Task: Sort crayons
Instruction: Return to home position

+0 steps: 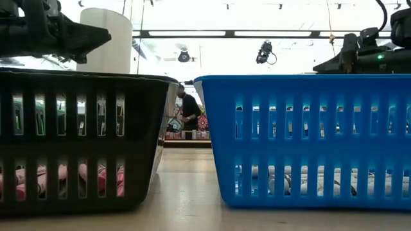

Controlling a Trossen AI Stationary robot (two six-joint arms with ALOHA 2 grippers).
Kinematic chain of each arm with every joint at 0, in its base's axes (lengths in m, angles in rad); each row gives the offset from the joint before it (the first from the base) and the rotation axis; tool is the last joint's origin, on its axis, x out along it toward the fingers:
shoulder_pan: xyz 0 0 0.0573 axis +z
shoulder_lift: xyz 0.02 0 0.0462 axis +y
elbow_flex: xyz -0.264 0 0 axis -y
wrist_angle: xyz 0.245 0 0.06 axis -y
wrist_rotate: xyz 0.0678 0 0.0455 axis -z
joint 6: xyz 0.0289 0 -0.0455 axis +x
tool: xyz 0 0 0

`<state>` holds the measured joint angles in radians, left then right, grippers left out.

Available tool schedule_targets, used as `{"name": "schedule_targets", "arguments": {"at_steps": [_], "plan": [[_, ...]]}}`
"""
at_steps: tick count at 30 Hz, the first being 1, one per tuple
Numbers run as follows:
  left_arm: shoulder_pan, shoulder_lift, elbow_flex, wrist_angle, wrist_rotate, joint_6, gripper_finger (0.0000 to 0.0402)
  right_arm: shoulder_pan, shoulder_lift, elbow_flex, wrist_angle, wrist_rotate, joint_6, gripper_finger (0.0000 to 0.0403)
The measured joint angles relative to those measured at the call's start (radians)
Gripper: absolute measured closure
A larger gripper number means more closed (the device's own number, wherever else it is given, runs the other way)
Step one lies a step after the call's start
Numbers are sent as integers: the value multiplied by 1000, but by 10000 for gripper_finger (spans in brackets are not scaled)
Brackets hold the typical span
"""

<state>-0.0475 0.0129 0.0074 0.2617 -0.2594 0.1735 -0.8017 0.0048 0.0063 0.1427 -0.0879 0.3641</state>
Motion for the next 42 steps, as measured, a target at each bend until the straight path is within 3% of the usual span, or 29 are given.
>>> {"name": "schedule_targets", "arguments": {"at_steps": [5, 42], "plan": [[0, 0, 0, -4, 2, -55, 283, 0, 0, 0, 0, 0, 0, 267], [0, 0, -1, -4, 2, -57, 283, 0, 0, 0, 1, 0, 0, 267]]}}
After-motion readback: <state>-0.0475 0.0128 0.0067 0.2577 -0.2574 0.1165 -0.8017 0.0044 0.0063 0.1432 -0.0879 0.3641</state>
